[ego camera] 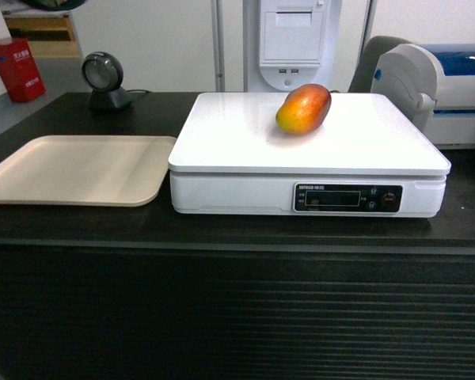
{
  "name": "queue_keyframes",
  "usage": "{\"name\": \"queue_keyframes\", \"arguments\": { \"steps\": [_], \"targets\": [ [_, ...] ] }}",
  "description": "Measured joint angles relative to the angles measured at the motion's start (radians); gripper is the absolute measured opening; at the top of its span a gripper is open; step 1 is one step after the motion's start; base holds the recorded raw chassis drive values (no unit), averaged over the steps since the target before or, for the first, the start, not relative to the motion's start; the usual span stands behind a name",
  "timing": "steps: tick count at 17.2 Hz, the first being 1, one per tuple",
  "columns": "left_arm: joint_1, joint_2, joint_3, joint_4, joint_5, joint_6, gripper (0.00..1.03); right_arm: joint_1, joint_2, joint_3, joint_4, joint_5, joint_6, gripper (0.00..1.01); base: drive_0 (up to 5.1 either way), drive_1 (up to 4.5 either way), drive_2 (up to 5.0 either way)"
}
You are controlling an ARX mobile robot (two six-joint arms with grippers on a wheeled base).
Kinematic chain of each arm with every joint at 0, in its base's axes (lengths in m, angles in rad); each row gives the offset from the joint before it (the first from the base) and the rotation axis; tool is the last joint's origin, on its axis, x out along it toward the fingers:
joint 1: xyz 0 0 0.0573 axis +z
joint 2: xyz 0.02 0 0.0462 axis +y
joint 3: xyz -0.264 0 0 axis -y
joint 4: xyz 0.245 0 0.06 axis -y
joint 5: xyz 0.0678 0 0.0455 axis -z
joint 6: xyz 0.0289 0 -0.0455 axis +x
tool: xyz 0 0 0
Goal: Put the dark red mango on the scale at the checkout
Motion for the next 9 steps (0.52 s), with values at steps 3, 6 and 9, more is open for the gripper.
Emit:
{"name": "queue_keyframes", "arguments": {
  "steps": [3,6,9],
  "targets": [
    [0.111,-0.291,-0.377,0.146,-0.093,-0.04,0.48,0.0,0.0,0.0,0.0,0.0,0.0,0.98,0.0,0.0,0.0],
    [0.304,-0.633,-0.806,0.11,0.112,-0.055,0.02,0.0,0.0,0.0,0.0,0.0,0.0,0.98,0.0,0.0,0.0],
    [0.304,-0.792,-0.914,0.126,0.121,-0.055,0.02,0.0,0.0,0.0,0.0,0.0,0.0,0.98,0.0,0.0,0.0]
  ]
}}
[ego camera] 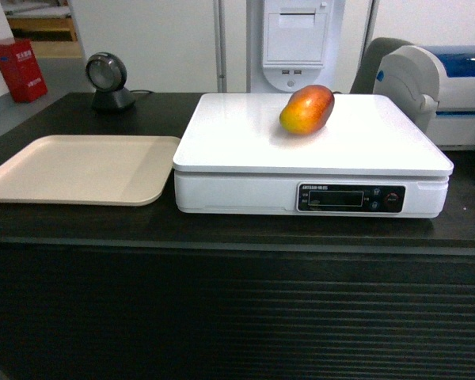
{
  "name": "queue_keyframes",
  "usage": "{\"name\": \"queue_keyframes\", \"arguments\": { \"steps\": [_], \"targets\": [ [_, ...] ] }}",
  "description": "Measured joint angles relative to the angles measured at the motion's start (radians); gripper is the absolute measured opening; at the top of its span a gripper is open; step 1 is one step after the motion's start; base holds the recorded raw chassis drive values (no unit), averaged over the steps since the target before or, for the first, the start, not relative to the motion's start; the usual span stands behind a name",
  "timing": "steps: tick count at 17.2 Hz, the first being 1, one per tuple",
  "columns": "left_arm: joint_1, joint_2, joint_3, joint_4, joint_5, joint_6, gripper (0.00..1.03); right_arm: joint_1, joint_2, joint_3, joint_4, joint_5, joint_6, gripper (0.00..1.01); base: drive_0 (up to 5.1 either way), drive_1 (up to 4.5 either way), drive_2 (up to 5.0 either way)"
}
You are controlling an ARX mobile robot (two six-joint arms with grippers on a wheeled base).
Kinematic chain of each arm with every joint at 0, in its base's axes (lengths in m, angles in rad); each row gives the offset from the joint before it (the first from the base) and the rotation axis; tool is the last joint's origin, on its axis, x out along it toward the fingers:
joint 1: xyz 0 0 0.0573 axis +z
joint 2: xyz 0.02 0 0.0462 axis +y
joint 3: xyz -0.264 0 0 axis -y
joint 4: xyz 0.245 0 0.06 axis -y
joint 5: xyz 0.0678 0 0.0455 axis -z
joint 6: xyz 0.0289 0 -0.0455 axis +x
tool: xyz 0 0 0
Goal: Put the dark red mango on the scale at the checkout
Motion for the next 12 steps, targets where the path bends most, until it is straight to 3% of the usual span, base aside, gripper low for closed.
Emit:
{"name": "queue_keyframes", "arguments": {
  "steps": [7,12],
  "targets": [
    [0.0,-0.243,-0.162,-0.113,0.001,0.0,0.02,0.0,0.0,0.0,0.0,0.0,0.0,0.98,0.0,0.0,0.0],
    [0.0,-0.373,-0.196,-0.203,0.001,0.0,0.02,0.0,0.0,0.0,0.0,0.0,0.0,0.98,0.0,0.0,0.0]
  ]
}}
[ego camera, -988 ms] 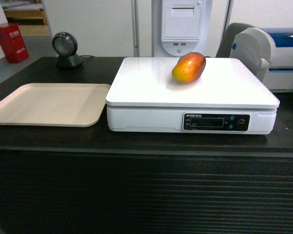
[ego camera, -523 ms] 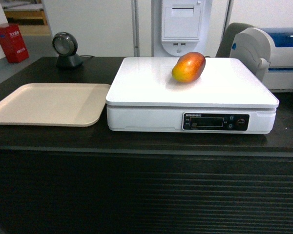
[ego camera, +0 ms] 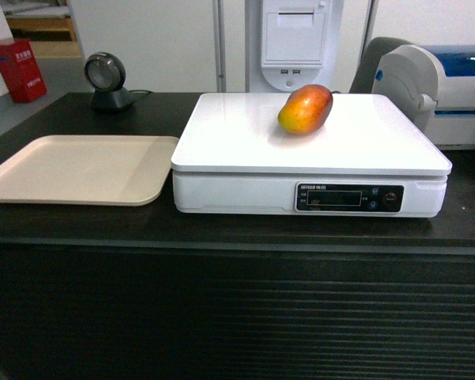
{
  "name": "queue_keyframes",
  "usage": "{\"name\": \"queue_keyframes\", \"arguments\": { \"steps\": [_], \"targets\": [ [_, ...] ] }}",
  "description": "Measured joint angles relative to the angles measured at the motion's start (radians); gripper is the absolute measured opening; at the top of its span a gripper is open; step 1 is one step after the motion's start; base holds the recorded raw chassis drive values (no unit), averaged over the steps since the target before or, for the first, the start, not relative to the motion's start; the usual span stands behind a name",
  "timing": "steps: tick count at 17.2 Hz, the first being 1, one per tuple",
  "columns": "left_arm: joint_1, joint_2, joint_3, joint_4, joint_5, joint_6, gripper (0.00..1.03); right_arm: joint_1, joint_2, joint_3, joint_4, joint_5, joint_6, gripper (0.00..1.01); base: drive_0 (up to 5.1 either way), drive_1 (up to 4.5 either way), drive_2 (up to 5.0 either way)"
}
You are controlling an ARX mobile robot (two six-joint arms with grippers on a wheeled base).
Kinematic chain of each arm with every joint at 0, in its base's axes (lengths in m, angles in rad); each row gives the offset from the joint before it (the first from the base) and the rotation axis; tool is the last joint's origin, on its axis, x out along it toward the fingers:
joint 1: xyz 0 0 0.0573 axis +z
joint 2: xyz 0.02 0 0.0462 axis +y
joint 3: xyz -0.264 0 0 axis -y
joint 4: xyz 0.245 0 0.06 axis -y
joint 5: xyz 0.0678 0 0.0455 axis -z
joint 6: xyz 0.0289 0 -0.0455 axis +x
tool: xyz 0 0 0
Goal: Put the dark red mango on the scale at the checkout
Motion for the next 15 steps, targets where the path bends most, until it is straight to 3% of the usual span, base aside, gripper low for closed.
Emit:
{"name": "queue_keyframes", "arguments": {
  "steps": [1,4,15],
  "targets": [
    [0.0,-0.009,-0.027,0.048,0.0,0.0,0.02,0.0,0.0,0.0,0.0,0.0,0.0,0.98,0.0,0.0,0.0],
    [0.0,-0.096,-0.036,-0.052,0.0,0.0,0.02,0.0,0.0,0.0,0.0,0.0,0.0,0.98,0.0,0.0,0.0],
    [0.0,-0.291,-0.036,-0.24,0.0,0.0,0.02,0.0,0.0,0.0,0.0,0.0,0.0,0.98,0.0,0.0,0.0]
  ]
}}
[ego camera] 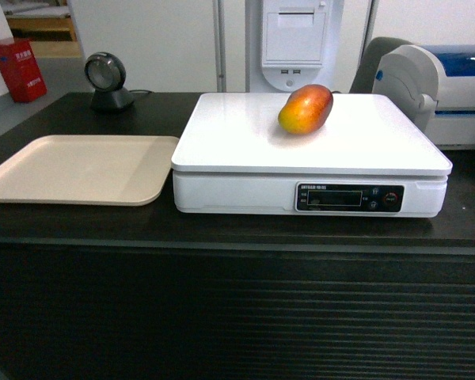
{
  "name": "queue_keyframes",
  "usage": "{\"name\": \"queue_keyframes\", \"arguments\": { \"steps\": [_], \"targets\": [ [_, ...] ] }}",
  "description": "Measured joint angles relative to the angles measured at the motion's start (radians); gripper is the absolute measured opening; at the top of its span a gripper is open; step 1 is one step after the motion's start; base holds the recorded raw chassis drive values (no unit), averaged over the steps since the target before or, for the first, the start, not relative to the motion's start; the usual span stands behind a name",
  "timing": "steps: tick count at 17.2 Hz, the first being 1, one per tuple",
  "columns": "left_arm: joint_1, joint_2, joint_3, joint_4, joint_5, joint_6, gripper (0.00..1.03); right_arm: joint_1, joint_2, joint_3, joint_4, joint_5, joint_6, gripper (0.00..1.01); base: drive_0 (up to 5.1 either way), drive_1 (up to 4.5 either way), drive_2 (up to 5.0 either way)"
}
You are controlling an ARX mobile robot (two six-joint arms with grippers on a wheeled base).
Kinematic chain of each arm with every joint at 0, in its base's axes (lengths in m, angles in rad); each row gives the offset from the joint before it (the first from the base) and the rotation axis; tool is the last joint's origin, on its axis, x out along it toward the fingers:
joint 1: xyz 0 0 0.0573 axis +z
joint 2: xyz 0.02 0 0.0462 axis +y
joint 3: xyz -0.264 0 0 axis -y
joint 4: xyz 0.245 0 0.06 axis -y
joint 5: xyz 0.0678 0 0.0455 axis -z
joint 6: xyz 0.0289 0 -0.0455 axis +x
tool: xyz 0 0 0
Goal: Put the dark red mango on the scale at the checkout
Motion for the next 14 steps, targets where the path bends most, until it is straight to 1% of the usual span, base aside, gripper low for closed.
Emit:
{"name": "queue_keyframes", "arguments": {
  "steps": [5,6,7,8,10,14],
  "targets": [
    [0.0,-0.059,0.0,-0.057,0.0,0.0,0.02,0.0,0.0,0.0,0.0,0.0,0.0,0.98,0.0,0.0,0.0],
    [0.0,-0.13,0.002,-0.166,0.0,0.0,0.02,0.0,0.0,0.0,0.0,0.0,0.0,0.98,0.0,0.0,0.0],
    [0.0,-0.19,0.001,-0.24,0.0,0.0,0.02,0.0,0.0,0.0,0.0,0.0,0.0,0.98,0.0,0.0,0.0],
    [0.0,-0.219,0.001,-0.214,0.001,0.0,0.02,0.0,0.0,0.0,0.0,0.0,0.0,0.98,0.0,0.0,0.0],
    [0.0,-0.218,0.001,-0.237,0.0,0.0,0.02,0.0,0.0,0.0,0.001,0.0,0.0,0.98,0.0,0.0,0.0],
    [0.0,-0.218,0.001,-0.231,-0.001,0.0,0.02,0.0,0.0,0.0,0.0,0.0,0.0,0.98,0.0,0.0,0.0]
  ]
}}
